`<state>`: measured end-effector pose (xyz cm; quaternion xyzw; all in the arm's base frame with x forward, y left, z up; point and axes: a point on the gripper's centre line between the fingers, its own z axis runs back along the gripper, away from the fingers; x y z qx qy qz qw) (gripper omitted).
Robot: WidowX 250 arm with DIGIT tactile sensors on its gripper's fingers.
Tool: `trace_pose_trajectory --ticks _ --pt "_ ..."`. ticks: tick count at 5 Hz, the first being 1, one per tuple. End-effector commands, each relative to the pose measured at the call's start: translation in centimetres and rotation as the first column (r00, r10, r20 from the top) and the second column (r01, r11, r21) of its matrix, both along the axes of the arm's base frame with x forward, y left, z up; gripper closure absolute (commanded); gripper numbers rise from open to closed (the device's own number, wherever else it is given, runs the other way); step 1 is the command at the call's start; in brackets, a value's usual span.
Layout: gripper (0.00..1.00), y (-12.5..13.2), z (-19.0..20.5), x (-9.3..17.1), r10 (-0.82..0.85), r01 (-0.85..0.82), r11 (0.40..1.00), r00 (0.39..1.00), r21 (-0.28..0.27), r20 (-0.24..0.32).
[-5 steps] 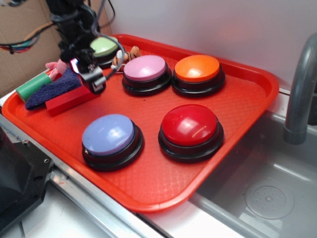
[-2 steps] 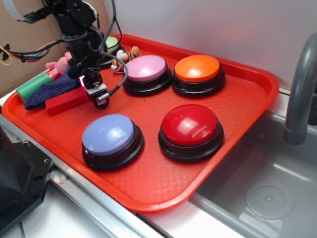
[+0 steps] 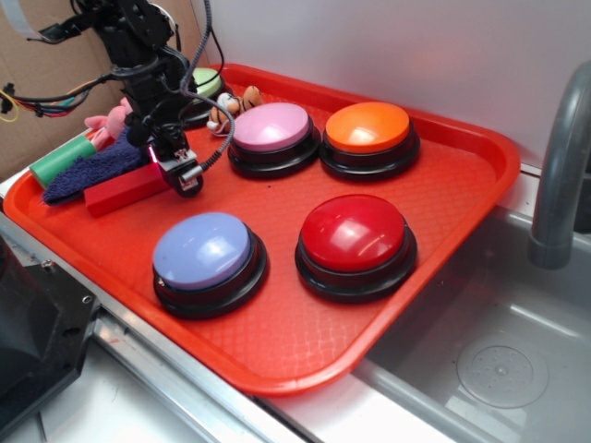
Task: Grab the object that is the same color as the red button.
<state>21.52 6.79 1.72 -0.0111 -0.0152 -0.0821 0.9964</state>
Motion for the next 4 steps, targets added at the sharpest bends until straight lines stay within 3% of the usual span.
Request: trace_pose_trajectory --ticks 1,2,3,4 --pt "1.00 -1.0 5.4 0.1 0.121 -0.121 0.993 0.993 -0.005 -0.009" --pt "1.00 -1.4 9.5 -0.1 0.218 -0.218 0.976 0.974 0.000 -0.065" --pt "1.00 -2.1 13.4 -0.6 0.318 -0.319 0.948 0.945 -0.003 -0.083" --pt "1.00 -1.9 15.0 -1.1 0.408 -0.413 0.909 0.910 -0.054 -0.074"
